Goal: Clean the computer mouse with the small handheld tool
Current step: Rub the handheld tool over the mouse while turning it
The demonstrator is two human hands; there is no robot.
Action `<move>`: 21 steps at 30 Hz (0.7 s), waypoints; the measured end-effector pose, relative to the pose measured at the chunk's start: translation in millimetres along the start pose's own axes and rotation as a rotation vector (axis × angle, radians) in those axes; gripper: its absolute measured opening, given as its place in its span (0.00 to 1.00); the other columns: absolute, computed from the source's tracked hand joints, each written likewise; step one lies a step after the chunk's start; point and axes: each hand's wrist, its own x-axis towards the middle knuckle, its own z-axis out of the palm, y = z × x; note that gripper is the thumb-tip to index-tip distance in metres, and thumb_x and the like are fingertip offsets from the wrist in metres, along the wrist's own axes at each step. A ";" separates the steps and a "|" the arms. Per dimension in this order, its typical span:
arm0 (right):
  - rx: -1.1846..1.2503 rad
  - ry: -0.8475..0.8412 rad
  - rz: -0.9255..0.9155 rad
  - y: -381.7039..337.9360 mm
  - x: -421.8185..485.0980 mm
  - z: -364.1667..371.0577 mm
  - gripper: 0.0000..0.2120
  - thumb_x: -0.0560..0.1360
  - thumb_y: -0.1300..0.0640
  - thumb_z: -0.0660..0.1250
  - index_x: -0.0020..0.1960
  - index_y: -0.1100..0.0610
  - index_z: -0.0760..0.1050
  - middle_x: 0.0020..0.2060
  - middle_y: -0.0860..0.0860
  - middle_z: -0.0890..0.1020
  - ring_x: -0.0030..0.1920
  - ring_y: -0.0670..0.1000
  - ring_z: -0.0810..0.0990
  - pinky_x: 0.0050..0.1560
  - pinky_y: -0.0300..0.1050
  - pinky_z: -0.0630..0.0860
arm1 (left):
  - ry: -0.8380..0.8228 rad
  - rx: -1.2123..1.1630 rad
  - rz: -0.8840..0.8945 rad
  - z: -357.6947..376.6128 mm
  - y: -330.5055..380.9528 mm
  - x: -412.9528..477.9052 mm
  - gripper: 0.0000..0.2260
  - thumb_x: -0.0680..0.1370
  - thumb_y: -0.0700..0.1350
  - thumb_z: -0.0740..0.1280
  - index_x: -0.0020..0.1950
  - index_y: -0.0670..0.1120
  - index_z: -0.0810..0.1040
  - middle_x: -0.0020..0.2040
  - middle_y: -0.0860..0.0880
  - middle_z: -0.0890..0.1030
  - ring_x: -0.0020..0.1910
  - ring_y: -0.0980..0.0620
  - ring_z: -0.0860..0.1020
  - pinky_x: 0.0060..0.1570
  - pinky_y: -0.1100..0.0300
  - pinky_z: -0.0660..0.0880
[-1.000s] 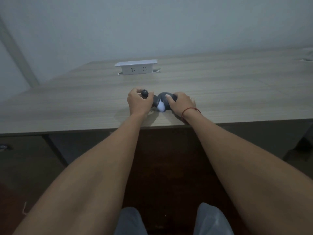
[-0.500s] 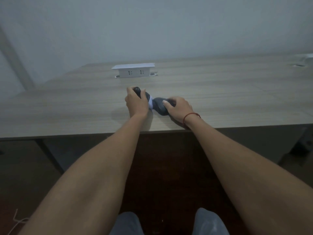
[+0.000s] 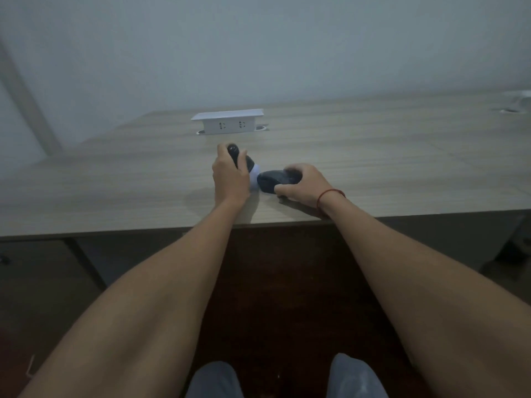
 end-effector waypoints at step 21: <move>0.044 0.127 -0.032 2.2 11.2 2.6 0.26 0.72 0.72 0.59 0.68 0.58 0.74 0.67 0.55 0.76 0.69 0.54 0.72 0.69 0.42 0.66 | -0.265 0.055 0.104 4.1 -10.1 7.2 0.10 0.79 0.46 0.65 0.55 0.41 0.75 0.50 0.41 0.80 0.50 0.43 0.78 0.53 0.50 0.77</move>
